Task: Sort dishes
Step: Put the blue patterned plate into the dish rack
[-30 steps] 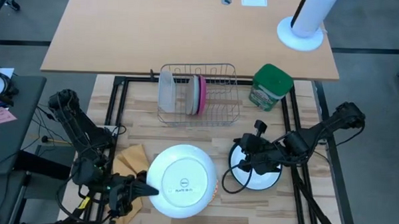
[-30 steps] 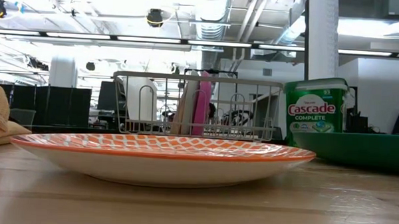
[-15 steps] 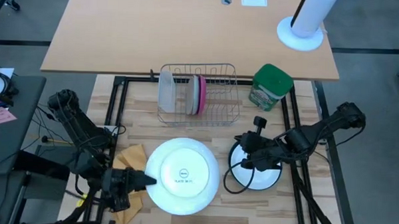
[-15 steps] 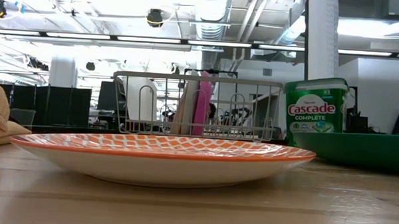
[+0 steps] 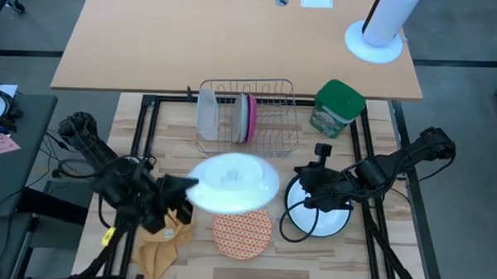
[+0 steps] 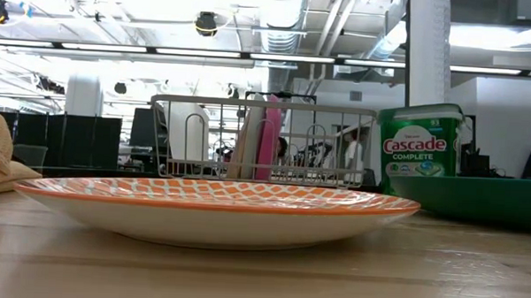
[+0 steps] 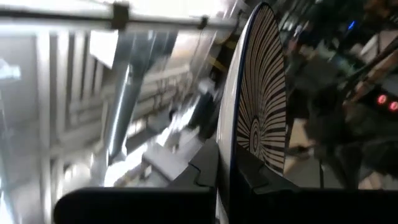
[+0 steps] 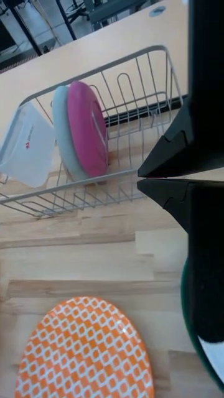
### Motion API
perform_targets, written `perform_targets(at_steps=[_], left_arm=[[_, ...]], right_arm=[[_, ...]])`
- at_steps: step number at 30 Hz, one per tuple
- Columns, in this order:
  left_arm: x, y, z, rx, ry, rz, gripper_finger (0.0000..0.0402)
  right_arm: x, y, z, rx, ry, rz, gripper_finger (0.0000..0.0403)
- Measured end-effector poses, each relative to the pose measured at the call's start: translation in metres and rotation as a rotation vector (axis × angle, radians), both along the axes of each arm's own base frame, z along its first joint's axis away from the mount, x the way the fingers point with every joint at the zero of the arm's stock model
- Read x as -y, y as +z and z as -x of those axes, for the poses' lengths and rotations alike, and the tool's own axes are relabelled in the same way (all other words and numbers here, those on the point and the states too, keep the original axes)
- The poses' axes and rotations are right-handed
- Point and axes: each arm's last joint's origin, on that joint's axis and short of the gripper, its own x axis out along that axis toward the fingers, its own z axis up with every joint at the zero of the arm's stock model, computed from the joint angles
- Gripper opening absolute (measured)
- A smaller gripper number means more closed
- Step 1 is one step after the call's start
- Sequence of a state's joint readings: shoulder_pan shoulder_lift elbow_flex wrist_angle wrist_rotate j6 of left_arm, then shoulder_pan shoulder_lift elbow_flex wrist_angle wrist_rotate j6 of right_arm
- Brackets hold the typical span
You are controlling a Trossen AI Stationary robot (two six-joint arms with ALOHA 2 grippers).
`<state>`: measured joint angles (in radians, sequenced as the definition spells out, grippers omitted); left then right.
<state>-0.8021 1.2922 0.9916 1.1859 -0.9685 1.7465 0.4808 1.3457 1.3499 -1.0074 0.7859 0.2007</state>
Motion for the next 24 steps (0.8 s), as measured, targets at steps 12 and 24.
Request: perform_targets(at_steps=[12, 24], left_arm=[[-0.030, 0.011, 0.014, 0.291, -0.005, 0.624, 0.0000], [-0.071, -0.010, 0.060, 0.352, -0.045, 0.970, 0.0000]], right_arm=[[0.000, -0.001, 0.001, -0.010, -0.001, 0.009, 0.0019], [-0.008, 0.001, 0.002, 0.053, -0.016, -0.062, 0.0019]])
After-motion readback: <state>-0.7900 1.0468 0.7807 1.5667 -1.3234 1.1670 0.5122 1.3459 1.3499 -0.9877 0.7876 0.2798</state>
